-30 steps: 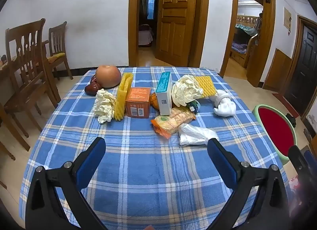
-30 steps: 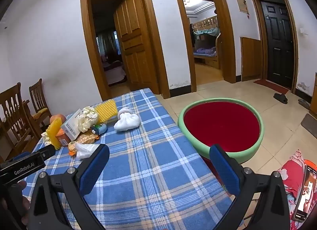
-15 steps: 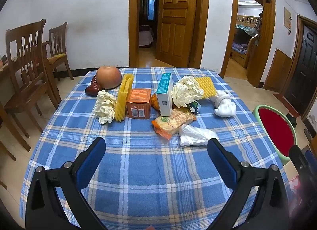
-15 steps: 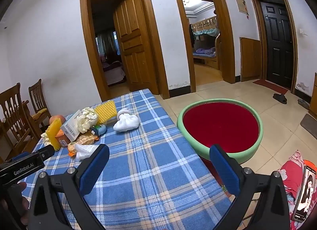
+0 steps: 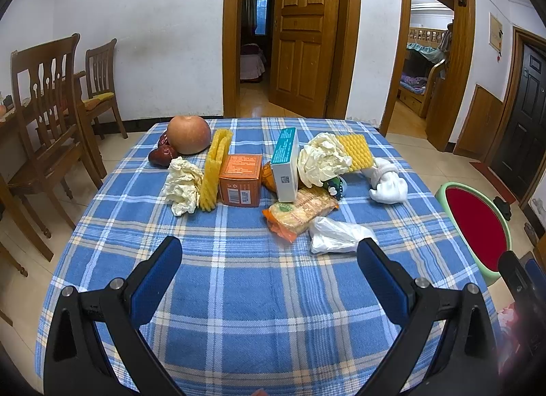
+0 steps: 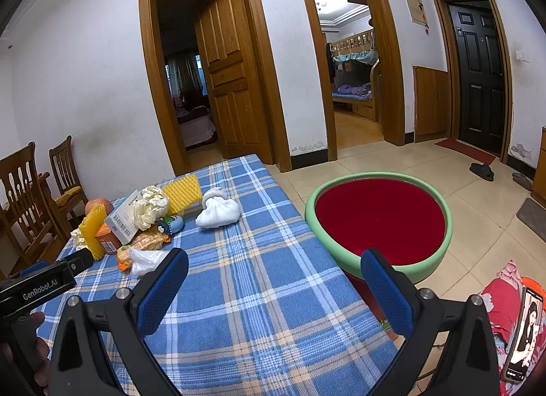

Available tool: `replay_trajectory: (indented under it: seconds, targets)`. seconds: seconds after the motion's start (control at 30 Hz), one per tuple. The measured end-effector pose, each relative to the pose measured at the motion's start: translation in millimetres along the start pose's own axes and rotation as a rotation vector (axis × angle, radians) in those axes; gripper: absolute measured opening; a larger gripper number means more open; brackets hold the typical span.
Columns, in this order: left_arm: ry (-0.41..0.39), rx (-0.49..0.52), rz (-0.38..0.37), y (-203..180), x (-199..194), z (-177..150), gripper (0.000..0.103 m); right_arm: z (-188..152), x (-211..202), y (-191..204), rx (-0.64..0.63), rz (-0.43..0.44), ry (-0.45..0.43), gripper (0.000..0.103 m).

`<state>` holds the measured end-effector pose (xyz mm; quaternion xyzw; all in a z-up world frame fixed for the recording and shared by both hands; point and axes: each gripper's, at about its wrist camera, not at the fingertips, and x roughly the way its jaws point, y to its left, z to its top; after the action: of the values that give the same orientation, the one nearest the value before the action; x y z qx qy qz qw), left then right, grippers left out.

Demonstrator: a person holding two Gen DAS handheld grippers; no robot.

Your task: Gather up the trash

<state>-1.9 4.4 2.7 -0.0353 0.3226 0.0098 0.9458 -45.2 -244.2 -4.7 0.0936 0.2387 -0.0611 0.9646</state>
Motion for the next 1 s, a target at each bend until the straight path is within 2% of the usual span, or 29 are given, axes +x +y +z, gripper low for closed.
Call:
replay_trajectory:
  seconds: [1.0]
  targets:
    - [-0.003,-0.001,0.001,2.8,-5.4,2.3,0.101,-0.5,-0.8,0.9,-0.002,-0.003,-0.003,0.103]
